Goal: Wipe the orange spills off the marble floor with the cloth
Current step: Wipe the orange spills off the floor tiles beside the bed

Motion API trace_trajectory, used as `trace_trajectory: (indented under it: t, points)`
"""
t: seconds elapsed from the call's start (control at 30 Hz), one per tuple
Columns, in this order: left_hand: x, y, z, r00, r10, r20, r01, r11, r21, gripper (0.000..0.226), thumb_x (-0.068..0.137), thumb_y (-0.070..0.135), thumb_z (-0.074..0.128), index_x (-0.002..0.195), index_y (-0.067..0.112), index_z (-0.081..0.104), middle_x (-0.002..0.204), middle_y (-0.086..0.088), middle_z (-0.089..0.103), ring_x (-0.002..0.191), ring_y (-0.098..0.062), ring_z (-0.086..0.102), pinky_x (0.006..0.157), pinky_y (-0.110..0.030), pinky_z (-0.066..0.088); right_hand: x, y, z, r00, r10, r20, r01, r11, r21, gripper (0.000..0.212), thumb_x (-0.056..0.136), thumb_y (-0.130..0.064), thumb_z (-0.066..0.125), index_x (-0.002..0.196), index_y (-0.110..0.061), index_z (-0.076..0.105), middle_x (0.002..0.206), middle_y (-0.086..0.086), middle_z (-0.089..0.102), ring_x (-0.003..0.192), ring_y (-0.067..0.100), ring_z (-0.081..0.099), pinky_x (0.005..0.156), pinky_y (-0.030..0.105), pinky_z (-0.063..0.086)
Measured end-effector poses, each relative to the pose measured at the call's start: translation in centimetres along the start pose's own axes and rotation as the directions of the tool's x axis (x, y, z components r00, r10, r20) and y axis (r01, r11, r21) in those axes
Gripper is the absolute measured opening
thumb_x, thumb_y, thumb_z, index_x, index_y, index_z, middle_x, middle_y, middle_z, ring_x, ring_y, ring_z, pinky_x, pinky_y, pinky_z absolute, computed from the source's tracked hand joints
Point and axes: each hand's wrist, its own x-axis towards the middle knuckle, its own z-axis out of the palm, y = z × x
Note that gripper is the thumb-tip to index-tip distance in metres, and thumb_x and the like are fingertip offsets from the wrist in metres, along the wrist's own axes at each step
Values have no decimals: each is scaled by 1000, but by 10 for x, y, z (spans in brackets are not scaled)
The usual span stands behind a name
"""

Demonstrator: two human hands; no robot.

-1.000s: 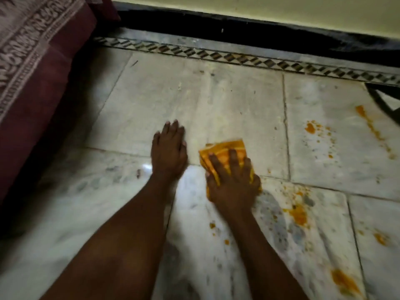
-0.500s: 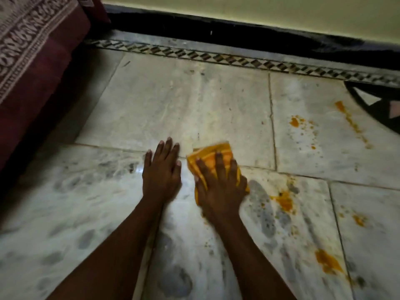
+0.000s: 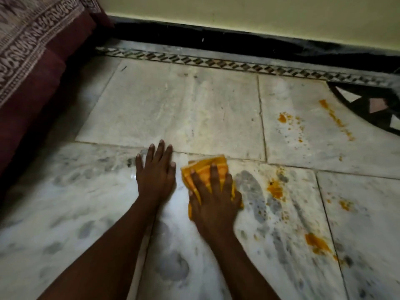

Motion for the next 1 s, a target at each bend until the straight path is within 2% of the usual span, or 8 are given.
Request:
trace_trajectory:
  t: [0.07,0.23,0.3,0.47,0.53,0.63,0.77,1.0]
  points:
    - [-13,-3,3,1000,7,21,-8,1000,10,64,103,48,28,164,29,37,175,4,24,163,-23,20,129,-58,9,-23,30,-7,999,-30,31,30,1000,5,54,97,-65,48,150,-59,41,172,-3,26,154,39,31,108,64,29]
    - [-26,-11,7,998,39,57,-40,999,17,67,104,51,25,168,29,25,177,6,12,165,-19,8,131,-52,-2,28,18,11,937,348,-39,-347,938,15,54,96,-66,48,149,-59,42,172,-2,26,154,42,24,109,65,21]
    - [-28,-10,5,996,52,74,-52,999,-3,69,103,52,26,168,29,24,177,6,12,165,-19,8,131,-52,-2,42,-9,17,919,392,-32,-389,918,74,58,95,-61,54,151,-55,42,173,3,23,154,48,22,111,66,19]
    - [-47,-8,-6,995,60,78,-59,998,-11,70,101,54,23,167,31,26,177,7,13,165,-17,10,130,-55,10,-33,-14,0,998,7,-55,-5,1000,25,54,94,-61,50,148,-56,47,171,1,29,150,44,34,108,62,28]
    - [-55,-9,-5,995,63,82,-62,998,-12,69,101,53,23,167,32,26,177,7,13,165,-16,9,130,-54,9,-64,18,-8,998,-42,-37,42,999,9,53,93,-62,54,146,-56,50,170,-1,33,148,39,40,104,58,33]
    - [-59,-11,-1,995,55,84,-55,998,5,68,103,52,25,168,33,23,177,8,10,165,-15,6,131,-52,5,-50,49,-9,986,159,-51,-160,987,-25,52,94,-63,52,146,-58,48,169,-3,34,150,38,37,106,59,28]
    - [-65,-3,-5,996,25,81,-27,999,17,69,102,51,22,168,31,21,178,5,9,165,-17,7,131,-52,5,-10,7,1,898,435,-67,-434,901,28,57,95,-59,54,151,-56,42,172,1,25,152,44,27,108,63,25]
    - [-122,4,-8,995,89,41,-88,995,-41,68,105,49,23,163,19,40,174,-5,24,163,-24,21,131,-52,20,-108,9,-15,1000,20,3,-20,1000,-2,54,94,-63,50,148,-58,46,171,0,29,147,43,39,102,59,33]
